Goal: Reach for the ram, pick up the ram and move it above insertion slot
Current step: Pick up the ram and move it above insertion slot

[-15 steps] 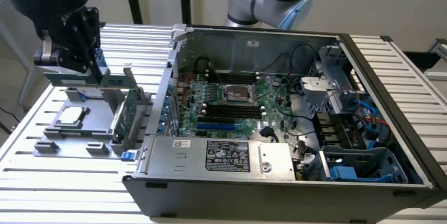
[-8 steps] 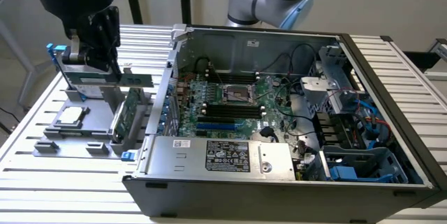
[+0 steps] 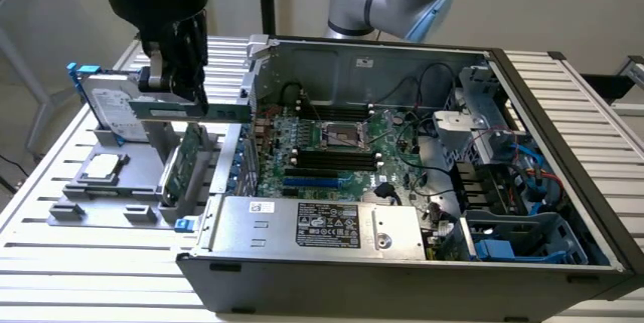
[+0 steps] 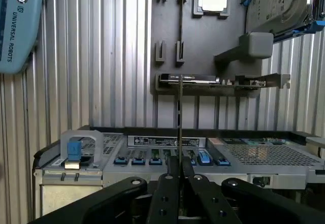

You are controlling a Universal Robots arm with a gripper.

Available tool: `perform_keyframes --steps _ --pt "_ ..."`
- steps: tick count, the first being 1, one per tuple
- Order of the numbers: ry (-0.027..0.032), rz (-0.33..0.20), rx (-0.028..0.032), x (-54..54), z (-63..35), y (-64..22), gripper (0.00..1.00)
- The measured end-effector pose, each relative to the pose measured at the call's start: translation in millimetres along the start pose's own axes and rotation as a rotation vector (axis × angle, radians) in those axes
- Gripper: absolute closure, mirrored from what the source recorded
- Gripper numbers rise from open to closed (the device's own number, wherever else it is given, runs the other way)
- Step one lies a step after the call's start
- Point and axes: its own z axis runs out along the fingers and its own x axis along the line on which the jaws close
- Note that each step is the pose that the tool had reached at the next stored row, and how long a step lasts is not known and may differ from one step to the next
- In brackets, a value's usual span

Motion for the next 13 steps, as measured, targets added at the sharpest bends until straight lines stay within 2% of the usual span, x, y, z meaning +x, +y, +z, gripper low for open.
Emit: perform_keyframes --steps 8,13 --pt "-0.0189 0.000 0.0003 -1.8 0.3 -36.5 0.86" --pt "-0.0237 0.000 -0.0001 -3.6 1.0 -59.4 0.86"
